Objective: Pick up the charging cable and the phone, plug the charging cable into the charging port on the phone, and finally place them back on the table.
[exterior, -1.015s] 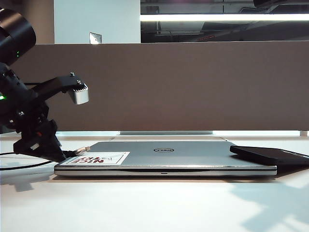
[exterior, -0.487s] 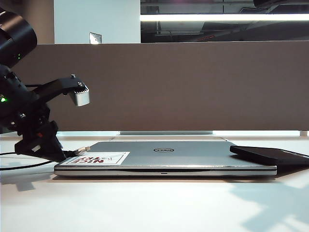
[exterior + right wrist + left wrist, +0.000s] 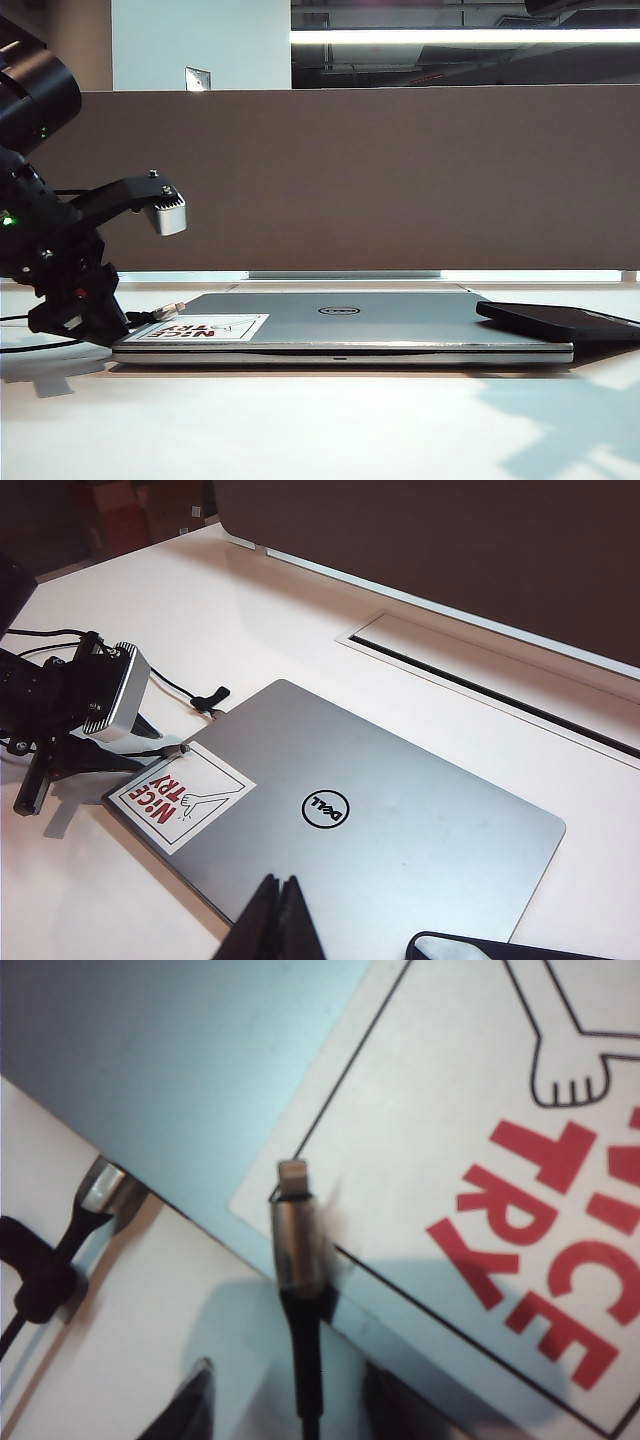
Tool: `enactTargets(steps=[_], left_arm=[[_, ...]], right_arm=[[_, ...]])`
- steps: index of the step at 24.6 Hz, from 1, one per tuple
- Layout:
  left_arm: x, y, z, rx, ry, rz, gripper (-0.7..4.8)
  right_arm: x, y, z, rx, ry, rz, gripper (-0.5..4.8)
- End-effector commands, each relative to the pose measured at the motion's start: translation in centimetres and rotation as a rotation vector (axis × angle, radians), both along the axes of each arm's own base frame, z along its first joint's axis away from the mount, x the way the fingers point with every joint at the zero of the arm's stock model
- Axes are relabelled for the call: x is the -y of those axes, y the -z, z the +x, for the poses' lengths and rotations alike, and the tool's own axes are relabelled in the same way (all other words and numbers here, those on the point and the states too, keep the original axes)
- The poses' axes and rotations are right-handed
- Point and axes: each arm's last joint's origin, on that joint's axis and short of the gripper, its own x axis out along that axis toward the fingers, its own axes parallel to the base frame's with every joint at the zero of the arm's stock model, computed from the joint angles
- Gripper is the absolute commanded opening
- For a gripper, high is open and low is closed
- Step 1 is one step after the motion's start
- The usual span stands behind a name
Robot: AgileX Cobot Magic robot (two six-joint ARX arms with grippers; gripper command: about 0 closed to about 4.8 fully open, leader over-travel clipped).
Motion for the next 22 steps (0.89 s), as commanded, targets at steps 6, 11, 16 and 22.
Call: enactTargets(steps=[6,11,16,22], left_arm=[[0.13,-0.36,0.25,0.029,-0.008,-0.022,1.77],[0.14,-0.36,0.25,0.028,-0.007,-0.023,1.76],[0.14,-0.36,0.25,0.015,-0.037,-0.049,1.74],[0.14,-0.35,0.24,0.013,-0.039,-0.051,-0.07]], right_arm=[[0.00,-0.39,-0.05,0.024,-0.005,0.012,-0.05],[0.01,-0.39,-0.05,0.024,-0.005,0.012,-0.05],[0.01,-0.40,-0.05,0.025,-0.005,0.012,-0.05],[0.01,-0.40,-0.05,0.025,-0.005,0.012,-0.05]])
